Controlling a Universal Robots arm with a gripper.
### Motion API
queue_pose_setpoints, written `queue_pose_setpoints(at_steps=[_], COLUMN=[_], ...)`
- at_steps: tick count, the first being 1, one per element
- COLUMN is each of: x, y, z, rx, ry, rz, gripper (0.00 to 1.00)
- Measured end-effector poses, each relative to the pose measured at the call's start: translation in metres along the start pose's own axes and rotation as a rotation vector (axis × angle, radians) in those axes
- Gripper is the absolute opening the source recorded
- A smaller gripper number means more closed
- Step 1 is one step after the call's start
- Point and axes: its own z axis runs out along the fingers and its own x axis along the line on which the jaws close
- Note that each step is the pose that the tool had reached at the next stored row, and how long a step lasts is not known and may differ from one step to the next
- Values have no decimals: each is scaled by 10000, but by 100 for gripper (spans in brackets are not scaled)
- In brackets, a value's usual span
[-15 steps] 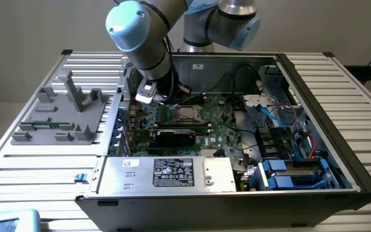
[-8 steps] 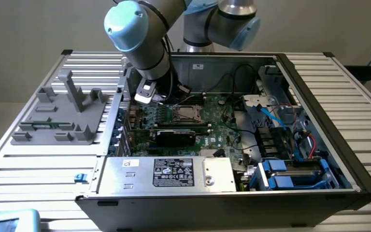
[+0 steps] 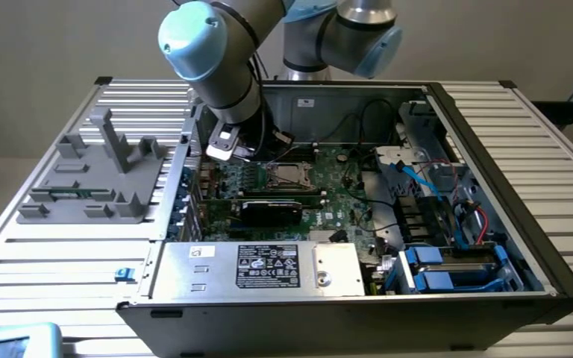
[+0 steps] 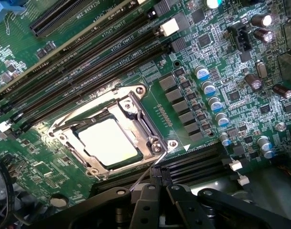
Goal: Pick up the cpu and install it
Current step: 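Install the first cpu locking lever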
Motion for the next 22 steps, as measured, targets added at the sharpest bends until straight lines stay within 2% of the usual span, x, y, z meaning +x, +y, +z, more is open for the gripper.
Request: queue_pose_setpoints(at_steps=[8,11,14,22], x=[-13,-25,-28,-22], y=[6,12,14,28], z=[-34,-39,-39,-2], rx=[57,110,129,160], ry=[-1,-21,-26,32], rz=[80,110,127,118], gripper=[11,11,11,11])
